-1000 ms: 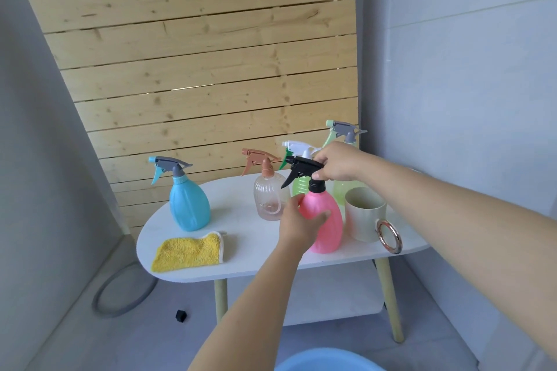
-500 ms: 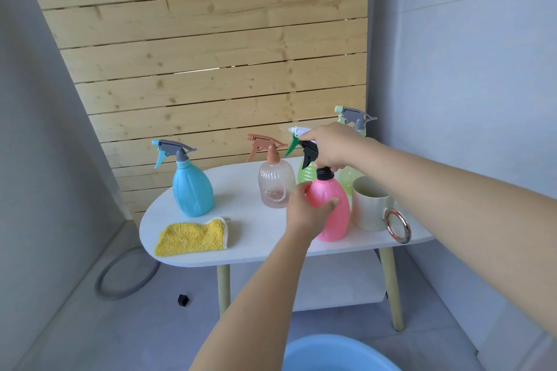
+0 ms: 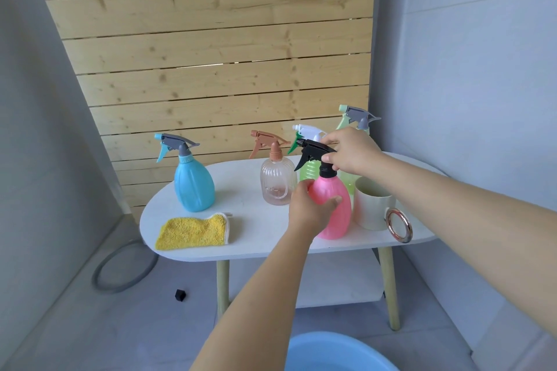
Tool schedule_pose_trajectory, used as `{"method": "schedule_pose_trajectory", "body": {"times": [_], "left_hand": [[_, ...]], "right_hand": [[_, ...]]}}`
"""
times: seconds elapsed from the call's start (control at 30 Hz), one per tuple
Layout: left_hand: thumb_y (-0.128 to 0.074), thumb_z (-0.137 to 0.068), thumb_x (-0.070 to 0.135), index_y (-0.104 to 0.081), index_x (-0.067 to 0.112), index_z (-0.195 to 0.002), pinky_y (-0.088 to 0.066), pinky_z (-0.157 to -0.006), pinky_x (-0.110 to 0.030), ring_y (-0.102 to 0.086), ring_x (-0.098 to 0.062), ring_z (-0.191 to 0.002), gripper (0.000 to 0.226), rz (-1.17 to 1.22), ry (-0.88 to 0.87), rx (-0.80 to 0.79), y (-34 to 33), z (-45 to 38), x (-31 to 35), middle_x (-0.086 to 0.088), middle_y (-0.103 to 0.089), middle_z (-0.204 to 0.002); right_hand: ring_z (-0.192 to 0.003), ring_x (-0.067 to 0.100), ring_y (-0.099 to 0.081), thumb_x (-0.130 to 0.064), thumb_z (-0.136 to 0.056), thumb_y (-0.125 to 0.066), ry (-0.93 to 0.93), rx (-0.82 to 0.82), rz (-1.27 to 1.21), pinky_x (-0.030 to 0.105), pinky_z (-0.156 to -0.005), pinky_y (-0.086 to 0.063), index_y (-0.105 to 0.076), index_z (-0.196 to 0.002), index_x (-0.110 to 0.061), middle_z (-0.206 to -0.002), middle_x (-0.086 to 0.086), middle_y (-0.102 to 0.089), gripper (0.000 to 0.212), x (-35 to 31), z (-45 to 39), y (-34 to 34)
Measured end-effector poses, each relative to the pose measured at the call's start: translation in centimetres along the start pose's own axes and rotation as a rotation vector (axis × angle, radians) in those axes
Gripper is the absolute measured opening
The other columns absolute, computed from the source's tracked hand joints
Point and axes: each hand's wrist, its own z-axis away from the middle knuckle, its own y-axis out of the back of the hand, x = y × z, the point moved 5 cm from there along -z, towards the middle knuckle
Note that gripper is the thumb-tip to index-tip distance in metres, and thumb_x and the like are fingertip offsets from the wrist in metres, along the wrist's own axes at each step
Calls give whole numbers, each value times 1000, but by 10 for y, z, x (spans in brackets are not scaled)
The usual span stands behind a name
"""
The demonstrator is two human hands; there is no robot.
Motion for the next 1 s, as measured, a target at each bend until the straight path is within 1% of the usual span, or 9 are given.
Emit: {"method": "schedule_pose_trajectory", "body": {"times": [0.07,0.13,0.27,0.5,0.6,0.73,0.87,0.93,1.0], "left_hand": [[-73,-82,26,-41,14,-137,-41,-91,-27,-48,-17,-114,65,3,-4,-2,0,0,0,1,-50,-130],[-74,-81,26,-41,14,-136,-41,-91,-27,-49,-17,-114,65,5,-4,-3,0,0,0,1,-50,-129],[-74,-81,27,-41,14,-136,-42,-94,-30,-49,-18,-116,65,2,-1,-1,0,0,0,1,-50,-130],[-74,-81,27,-41,14,-137,-42,-93,-30,-48,-17,-114,65,3,-9,4,-1,0,-1,0,-50,-130],[-74,-81,27,-41,14,-137,-43,-96,-32,-48,-18,-116,66,-4,-11,13,-1,-1,-1,-1,-49,-131],[-75,-80,27,-41,13,-137,-42,-99,-33,-48,-20,-121,68,-4,-8,18,-2,-1,-1,-1,-49,-133],[-75,-80,26,-42,12,-136,-42,-95,-29,-49,-19,-118,66,-3,-16,25,-1,-1,-1,-1,-50,-130],[-75,-80,26,-42,13,-135,-42,-94,-29,-49,-19,-117,66,-4,-15,23,-1,-2,-2,0,-50,-130],[-75,-80,27,-42,13,-135,-43,-96,-31,-49,-19,-117,66,-6,-15,21,-2,-2,-3,-1,-49,-130]], "right_hand": [[-93,29,-65,-11,-87,-63,-13,-19,-71,35,-84,-52,-65,-112,-22,-108,9,-67,27,4,-4,-1],[-93,29,-64,-10,-88,-61,-3,-30,-103,39,-88,-51,-63,-106,-25,-110,8,-66,23,6,-6,-1],[-80,24,-57,-10,-90,-56,4,-45,-80,30,-73,-45,-54,-98,-28,-95,8,-63,20,7,-9,4],[-80,24,-59,-13,-86,-60,15,-34,47,29,-67,-46,-59,-103,-17,-86,4,-60,17,1,-1,6],[-89,28,-57,-16,-87,-60,56,-5,225,33,-71,-47,-55,-115,-9,-93,11,-62,30,-8,1,7],[-81,29,-53,-14,-87,-57,175,9,385,29,-50,-33,-35,-138,-24,-86,7,-55,56,-14,2,4],[-89,22,-53,-29,-90,-59,223,-94,405,28,-63,-34,-55,-119,-16,-99,5,-61,32,-16,1,7],[-94,22,-52,-32,-96,-49,189,-205,410,28,-67,-38,-52,-126,-14,-99,5,-62,35,-12,-2,9],[-104,22,-55,-24,-99,-44,161,-313,399,28,-82,-42,-46,-135,-16,-106,4,-67,36,-8,-4,13]]}}
